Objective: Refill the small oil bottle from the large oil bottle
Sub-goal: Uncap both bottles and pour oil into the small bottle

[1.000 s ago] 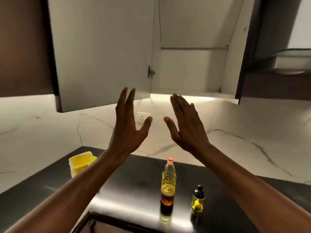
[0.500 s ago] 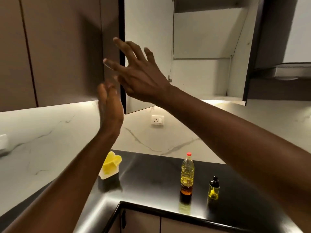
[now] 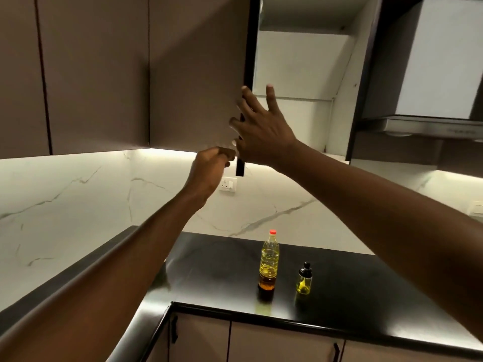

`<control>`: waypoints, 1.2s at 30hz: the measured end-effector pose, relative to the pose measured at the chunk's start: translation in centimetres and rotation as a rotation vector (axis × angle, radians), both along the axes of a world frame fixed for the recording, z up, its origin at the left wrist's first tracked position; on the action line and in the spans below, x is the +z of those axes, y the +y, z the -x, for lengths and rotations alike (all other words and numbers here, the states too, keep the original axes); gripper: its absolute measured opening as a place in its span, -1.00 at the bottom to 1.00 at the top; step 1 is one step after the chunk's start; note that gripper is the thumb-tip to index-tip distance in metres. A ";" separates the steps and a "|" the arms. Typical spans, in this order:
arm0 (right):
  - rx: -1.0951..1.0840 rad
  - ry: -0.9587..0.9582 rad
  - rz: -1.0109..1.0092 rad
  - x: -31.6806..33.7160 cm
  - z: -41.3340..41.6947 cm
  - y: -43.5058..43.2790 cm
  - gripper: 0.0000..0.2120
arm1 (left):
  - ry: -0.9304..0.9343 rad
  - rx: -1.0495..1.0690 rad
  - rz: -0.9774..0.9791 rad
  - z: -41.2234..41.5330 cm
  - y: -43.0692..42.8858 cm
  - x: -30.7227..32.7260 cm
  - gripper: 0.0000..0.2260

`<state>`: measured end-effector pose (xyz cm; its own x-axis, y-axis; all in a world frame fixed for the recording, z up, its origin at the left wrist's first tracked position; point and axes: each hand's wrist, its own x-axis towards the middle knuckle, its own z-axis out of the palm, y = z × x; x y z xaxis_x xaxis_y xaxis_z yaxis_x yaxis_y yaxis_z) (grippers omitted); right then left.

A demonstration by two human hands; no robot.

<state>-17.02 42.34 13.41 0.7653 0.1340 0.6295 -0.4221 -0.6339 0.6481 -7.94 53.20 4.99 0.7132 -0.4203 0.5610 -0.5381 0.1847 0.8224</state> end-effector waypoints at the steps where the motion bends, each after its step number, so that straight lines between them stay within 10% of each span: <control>1: -0.026 -0.012 0.018 -0.4 1.0 -1.0 -0.41 | -0.045 0.002 -0.034 0.3 -0.8 -0.1 -0.84; 15: -0.430 -0.060 -0.103 -6.6 8.6 -20.6 -0.30 | -0.557 0.065 -0.358 -1.8 -16.6 2.2 -0.54; 36: -0.192 -0.186 -0.625 -11.2 -2.3 -54.3 -0.09 | -0.899 0.403 -0.729 -13.0 -46.8 -1.3 -0.25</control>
